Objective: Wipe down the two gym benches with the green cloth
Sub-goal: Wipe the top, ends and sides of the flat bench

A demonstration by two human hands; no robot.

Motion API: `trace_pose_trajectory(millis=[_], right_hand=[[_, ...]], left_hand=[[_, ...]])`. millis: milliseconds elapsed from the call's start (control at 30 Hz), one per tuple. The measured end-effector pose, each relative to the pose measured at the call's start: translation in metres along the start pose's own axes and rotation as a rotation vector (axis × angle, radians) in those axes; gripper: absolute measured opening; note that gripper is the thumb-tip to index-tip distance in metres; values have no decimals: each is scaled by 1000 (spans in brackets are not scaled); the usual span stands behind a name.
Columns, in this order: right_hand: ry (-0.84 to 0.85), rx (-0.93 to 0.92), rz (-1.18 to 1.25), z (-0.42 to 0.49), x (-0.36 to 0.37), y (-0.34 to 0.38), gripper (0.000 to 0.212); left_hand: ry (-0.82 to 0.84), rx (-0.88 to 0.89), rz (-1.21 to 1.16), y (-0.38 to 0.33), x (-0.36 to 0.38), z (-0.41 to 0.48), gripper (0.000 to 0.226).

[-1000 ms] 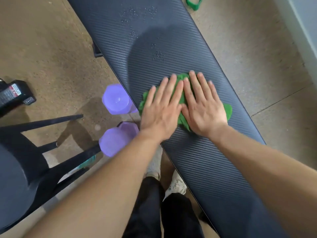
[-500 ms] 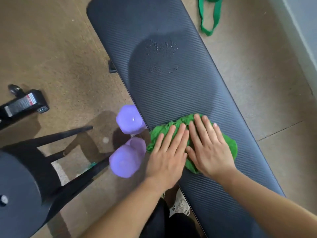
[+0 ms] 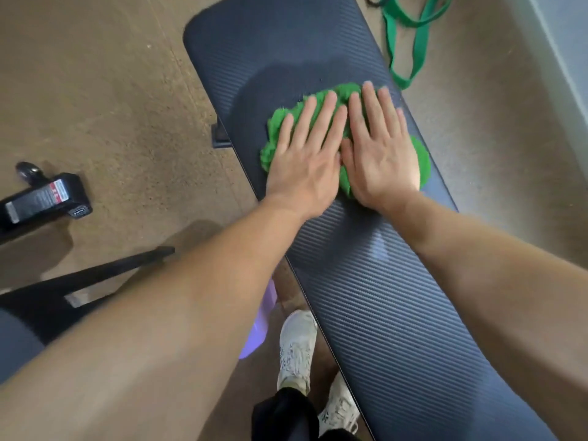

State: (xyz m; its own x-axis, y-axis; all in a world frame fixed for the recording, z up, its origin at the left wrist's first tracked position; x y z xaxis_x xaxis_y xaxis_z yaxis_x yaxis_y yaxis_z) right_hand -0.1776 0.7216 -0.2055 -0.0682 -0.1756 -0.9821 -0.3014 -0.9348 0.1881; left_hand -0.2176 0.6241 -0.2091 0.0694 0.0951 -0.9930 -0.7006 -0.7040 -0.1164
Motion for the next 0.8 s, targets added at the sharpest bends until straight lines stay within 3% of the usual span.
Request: trace_pose_trajectory(millis=[200,300,533,667,800], right_hand=[[172,-46,-19,-131,1,15,62],[253,-110,-36,-146,1,24,63],[171,-456,-113,2,15,70,65],[129,-486,-131,105,18,79,63],[93,-363,-101,175,10,47,60]], left_hand=[[167,40,-82,-44,0,-131,70],[206,-16,-94,-42,-1,-157,73],[59,-511,-78,44,-10,-72,64],[7,-505,19,105,-13,12,65],[13,-418,76,129,-12,99,65]])
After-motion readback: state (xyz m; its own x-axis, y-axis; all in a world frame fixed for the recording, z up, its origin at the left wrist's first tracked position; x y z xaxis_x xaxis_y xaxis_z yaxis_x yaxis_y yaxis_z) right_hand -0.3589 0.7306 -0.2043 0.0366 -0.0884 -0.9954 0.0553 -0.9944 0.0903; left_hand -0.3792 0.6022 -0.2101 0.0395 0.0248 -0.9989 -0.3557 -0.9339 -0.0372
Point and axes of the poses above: each hand's wrist, its own z-axis towards the middle knuckle, its own x-axis out of the palm, y = z × x, the point moved 8 cm from there along z, towards the middle knuckle, and after that the axes turned 8 degrees about -y, right-handed, at the moved point
